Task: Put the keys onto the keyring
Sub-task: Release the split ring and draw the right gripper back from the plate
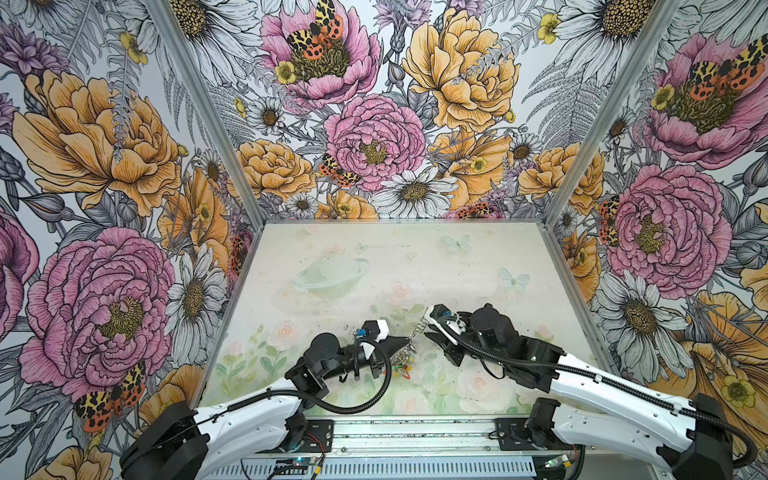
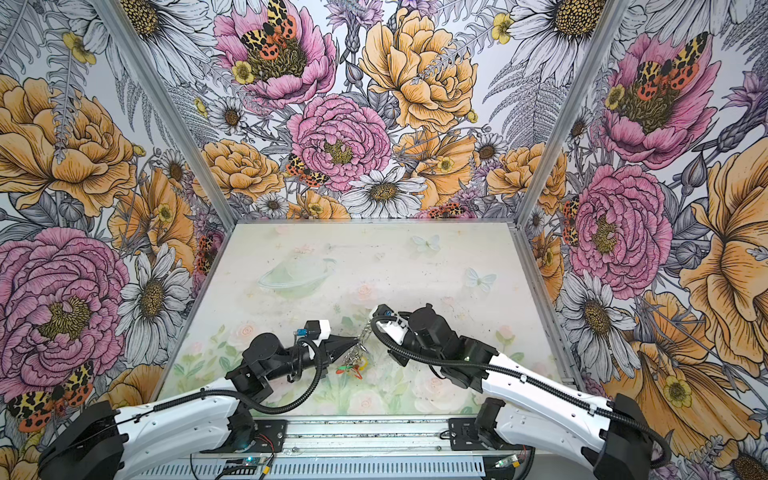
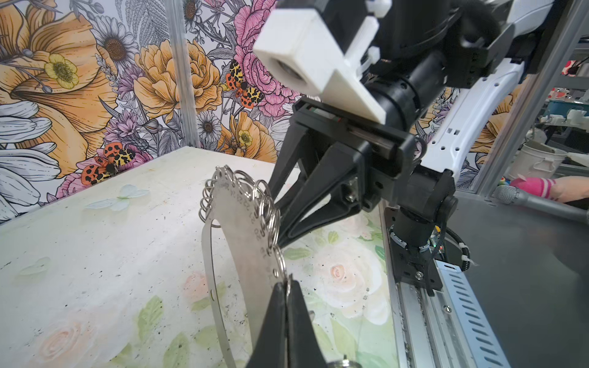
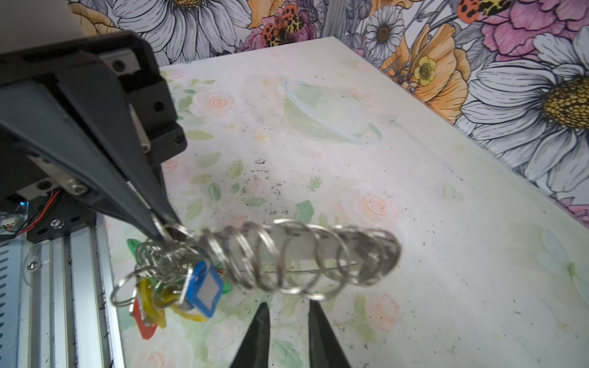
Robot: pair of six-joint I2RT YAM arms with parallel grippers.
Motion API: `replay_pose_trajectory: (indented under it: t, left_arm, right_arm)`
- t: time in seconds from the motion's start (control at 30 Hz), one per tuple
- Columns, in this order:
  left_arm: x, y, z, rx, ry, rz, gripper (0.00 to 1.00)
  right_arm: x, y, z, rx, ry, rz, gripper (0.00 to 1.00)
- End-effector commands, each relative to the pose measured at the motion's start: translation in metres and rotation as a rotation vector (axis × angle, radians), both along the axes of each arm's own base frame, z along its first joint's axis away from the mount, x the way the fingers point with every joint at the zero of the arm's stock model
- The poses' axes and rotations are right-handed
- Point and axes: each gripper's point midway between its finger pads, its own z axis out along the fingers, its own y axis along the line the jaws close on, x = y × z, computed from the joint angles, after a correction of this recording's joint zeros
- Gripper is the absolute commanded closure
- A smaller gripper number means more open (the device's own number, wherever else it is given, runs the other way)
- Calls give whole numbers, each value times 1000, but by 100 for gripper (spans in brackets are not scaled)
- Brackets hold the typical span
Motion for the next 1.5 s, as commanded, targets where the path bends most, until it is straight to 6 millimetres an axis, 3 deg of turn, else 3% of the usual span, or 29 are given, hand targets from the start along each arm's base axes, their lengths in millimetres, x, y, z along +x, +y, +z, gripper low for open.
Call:
replay_pose_trajectory:
  t: [0.0,0.17,0.57,0.73,0.93,1.2,1.47]
  left_arm:
    - [-13,3,22,-56,-96,-66,100]
    - [-21,5,29,-62,-118,-131,100]
    - [-32,7,36,-76,-151,-243,100]
    - [-29,9,35,-73,-156,-243,100]
    - [-23,11,31,-60,-153,-216,100]
    - [-4,18,24,-45,-144,-119,100]
    - [17,29,18,-35,-126,4,100]
  right_arm:
    - [12,-9,-1,90,-35,-62,71]
    - [2,2,-10,226,-68,57,63]
    - [10,4,-11,390,-97,253,61]
    - [-8,17,-5,443,-78,447,61]
    - [-18,21,-3,458,-51,530,65]
    - [-20,21,-6,466,-25,528,80]
    - [-32,17,2,519,-49,567,76]
